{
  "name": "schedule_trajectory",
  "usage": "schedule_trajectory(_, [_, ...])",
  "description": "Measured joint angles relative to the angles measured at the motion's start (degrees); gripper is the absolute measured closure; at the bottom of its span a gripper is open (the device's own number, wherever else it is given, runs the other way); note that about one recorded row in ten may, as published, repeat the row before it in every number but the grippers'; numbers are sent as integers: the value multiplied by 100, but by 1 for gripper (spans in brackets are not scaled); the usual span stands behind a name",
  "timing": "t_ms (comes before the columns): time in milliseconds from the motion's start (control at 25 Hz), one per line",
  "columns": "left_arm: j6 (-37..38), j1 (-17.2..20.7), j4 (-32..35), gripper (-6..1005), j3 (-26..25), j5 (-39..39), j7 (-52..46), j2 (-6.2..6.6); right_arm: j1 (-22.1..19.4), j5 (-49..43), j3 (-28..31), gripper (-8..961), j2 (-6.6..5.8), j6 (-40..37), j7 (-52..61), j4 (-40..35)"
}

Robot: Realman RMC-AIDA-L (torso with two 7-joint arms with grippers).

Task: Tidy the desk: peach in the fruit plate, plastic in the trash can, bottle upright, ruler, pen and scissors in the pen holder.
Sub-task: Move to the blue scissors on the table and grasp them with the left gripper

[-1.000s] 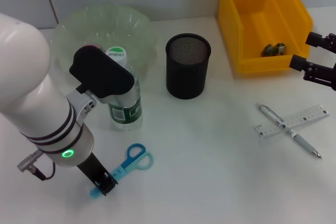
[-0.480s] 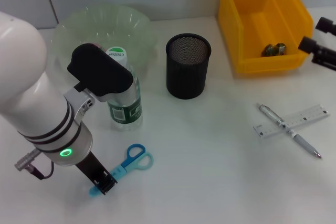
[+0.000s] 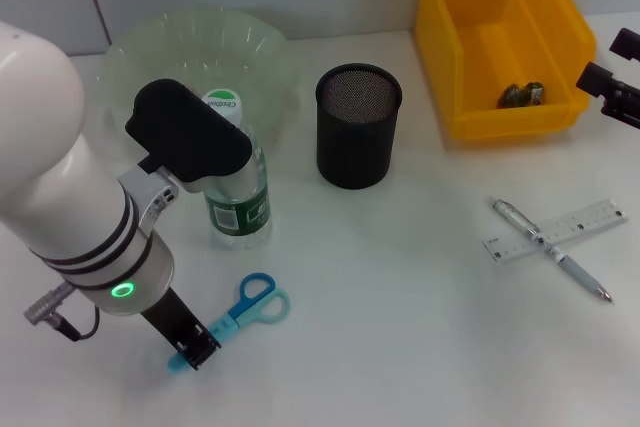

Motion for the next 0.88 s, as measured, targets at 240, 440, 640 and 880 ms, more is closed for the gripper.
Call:
schedule_trajectory(240, [-17, 0, -21, 814, 28, 10, 0, 0, 12, 1, 0, 125, -3, 4, -14, -4])
schedule_trajectory(440, [-28, -12, -5, 824, 10, -9, 0, 0, 0, 1, 0, 126, -16, 2, -21, -9])
schedule_trajectory(640, [-22, -17, 42, 829, 39, -52, 1, 0, -7, 1, 0, 130, -17, 5, -25, -15])
schedule_trajectory(880, [-27, -18, 36, 754, 49, -61, 5, 0, -6, 1, 0, 134, -22, 5, -36, -10])
